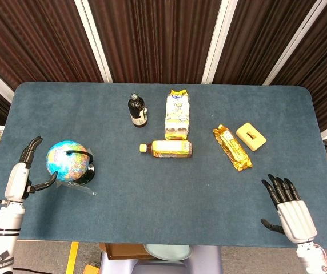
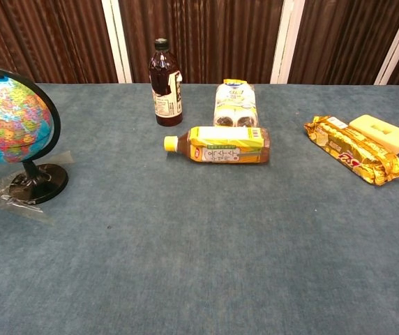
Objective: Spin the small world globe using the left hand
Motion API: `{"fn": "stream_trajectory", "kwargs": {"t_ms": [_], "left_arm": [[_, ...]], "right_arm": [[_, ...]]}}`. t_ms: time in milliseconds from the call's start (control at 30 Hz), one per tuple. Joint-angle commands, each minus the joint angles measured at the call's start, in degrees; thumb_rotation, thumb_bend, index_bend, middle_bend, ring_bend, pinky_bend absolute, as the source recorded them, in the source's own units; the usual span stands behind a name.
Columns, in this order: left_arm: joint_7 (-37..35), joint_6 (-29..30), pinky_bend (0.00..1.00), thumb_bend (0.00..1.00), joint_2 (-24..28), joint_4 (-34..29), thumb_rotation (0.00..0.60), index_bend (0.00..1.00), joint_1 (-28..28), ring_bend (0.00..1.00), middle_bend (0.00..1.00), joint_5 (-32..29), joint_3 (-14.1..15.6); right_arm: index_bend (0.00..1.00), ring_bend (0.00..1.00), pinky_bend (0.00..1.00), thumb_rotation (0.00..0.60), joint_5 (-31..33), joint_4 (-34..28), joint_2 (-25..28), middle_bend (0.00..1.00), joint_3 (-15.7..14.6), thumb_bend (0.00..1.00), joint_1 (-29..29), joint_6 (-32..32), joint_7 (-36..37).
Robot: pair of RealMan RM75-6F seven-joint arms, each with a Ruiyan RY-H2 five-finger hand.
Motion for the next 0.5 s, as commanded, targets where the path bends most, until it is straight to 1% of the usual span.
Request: {"fn": "stream_trajectory", "kwargs": {"t_ms": [33,200,500], "left_arm": [[0.06,-0.79,0.00,0.33,-0.23,0.50,0.600,0.00,-0.54,0.00,0.00,-0.08,0.06],[0.59,-1.74,0.00,0.33,-0.86,1.69,0.600,0.00,-1.37,0.00,0.00,-0.55,-0.11],[-0.03,-4.03,0.00,0.33,-1.44,3.48,0.600,0.00,-2.50,0.00,0.00,-3.16,-1.10]], "right_arm": [[0.00,0.00,0.00,0.600,0.28,-0.04,-0.02,0.00,0.14,0.05,-0.06,0.06,0.11],[0.00,0.00,0.00,0.600,0.42,-0.11,-0.13,0.00,0.25,0.05,-0.13,0.18,0.08],[0.00,0.00,0.00,0.600,1.09,-0.33,0.23,0.00,0.44,0.05,-0.13,-0.10,0.23]]}}
